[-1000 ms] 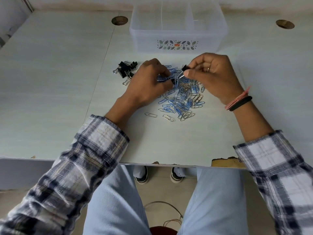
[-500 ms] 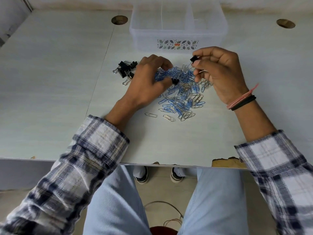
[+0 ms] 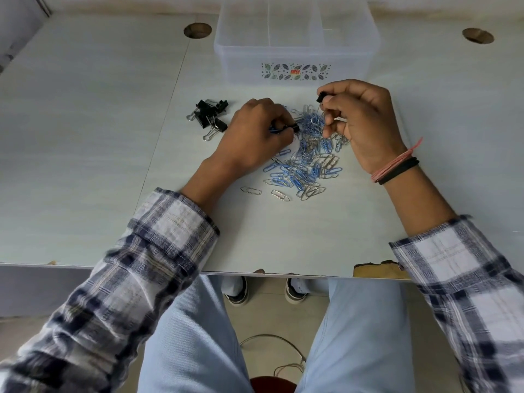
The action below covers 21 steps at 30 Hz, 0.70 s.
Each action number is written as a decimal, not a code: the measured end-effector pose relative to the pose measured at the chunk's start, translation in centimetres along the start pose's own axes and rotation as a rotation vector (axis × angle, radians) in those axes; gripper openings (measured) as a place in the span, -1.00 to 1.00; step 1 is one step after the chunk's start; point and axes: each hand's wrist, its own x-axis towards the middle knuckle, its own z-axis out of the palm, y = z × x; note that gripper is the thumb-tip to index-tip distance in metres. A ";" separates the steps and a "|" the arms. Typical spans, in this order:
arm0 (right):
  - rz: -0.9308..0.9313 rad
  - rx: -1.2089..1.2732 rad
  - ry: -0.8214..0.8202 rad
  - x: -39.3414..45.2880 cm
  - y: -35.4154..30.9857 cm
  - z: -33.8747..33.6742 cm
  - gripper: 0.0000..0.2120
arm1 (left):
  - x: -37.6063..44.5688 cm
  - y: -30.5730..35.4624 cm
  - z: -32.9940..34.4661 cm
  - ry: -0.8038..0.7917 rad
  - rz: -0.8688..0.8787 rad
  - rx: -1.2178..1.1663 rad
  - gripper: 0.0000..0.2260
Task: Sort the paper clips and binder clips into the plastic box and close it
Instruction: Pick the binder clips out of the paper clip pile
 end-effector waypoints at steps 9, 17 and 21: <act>0.038 0.136 0.103 0.1 -0.2 0.7 -0.83 | 0.2 -0.7 0.3 0.052 0.035 0.022 -0.77; 0.018 0.009 0.137 0.7 -0.4 -1.5 -0.77 | -0.3 0.1 -0.6 0.147 -0.052 -0.385 -0.84; -0.015 -0.119 0.086 0.6 -0.4 -1.7 -0.81 | -0.4 0.3 -0.3 0.134 -0.092 -0.538 -0.85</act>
